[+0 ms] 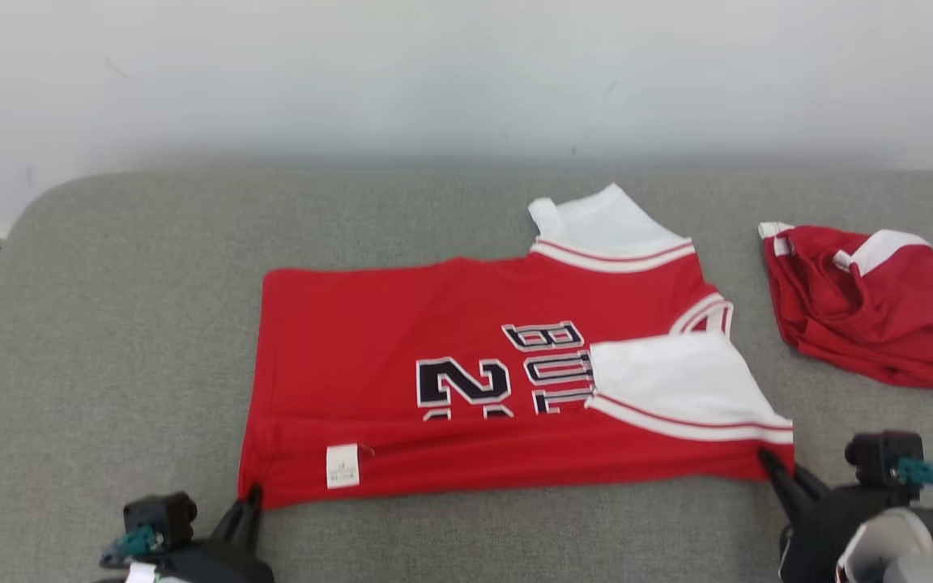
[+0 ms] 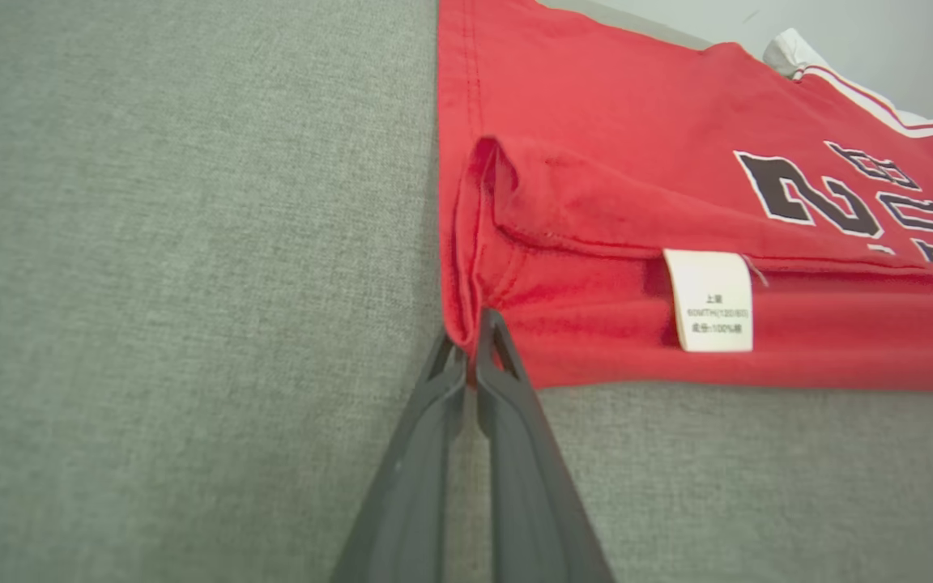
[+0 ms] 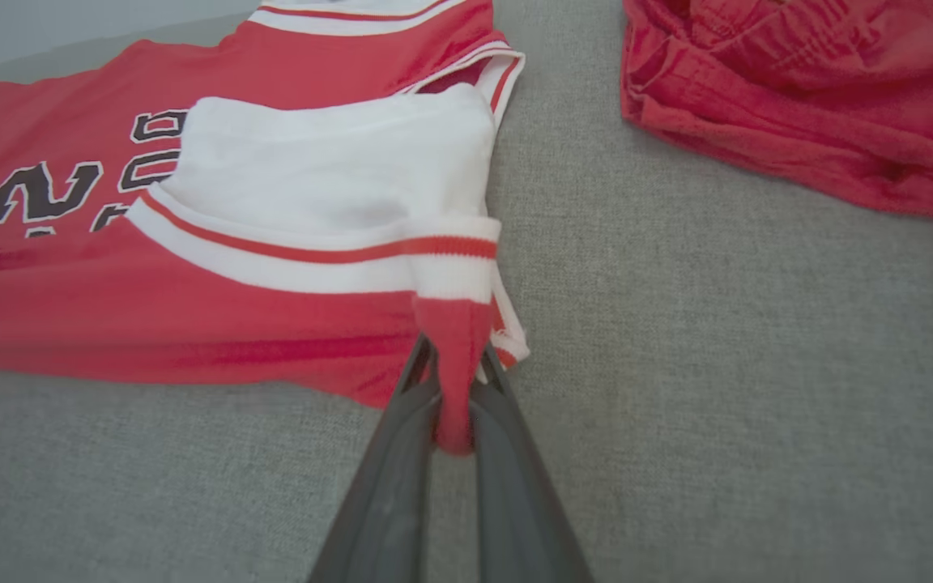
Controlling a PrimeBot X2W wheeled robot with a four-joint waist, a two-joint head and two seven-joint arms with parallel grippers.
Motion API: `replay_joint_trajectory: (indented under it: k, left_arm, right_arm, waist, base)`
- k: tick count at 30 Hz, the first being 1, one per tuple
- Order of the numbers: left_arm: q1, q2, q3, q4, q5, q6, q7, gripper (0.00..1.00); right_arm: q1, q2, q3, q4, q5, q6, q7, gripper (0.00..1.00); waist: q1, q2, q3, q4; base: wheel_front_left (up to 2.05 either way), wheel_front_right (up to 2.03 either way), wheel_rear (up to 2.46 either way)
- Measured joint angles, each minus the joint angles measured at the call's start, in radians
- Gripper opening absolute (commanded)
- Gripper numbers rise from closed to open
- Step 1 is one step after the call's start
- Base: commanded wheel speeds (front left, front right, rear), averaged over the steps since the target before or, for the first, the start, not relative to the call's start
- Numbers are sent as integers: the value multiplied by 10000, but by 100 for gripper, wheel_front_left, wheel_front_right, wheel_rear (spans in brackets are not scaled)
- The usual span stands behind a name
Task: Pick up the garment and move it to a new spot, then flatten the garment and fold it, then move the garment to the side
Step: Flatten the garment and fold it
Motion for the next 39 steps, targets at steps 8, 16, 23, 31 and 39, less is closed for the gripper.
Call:
replay_joint_trajectory:
  k: [8,16,23,31,39]
  left_arm:
    - [913,138,-48,-79,-90,-44,247,0]
    - [1468,357,98,-514,-341,17,453,0]
    - [1764,439,81,-832,-341,165,802,0]
    - [1930,418,90,-1018,-416,238,1158,0]
    - [1974,433,150,-1172,-508,407,1365,100]
  right_arm:
    - [1128,-75,50,-621,173,71,67,0]
    - [2364,-238,-12,-1480,504,50,345,0]
    - [3021,-295,-52,-2232,706,-211,742,0]
    - [3245,-336,-12,-2637,849,-575,1367,0]
    - [3250,-514,-46,-2888,867,-894,1839,100]
  waist:
    - [0,-1,-607,35]
    - [0,0,-1031,-82]
    - [0,0,-1095,-124]
    - [0,0,-1056,-116]
    - [1,0,-1032,-86]
  base:
    - [0,0,0]
    - [0,0,0]
    - [0,0,0]
    - [0,0,0]
    - [0,0,0]
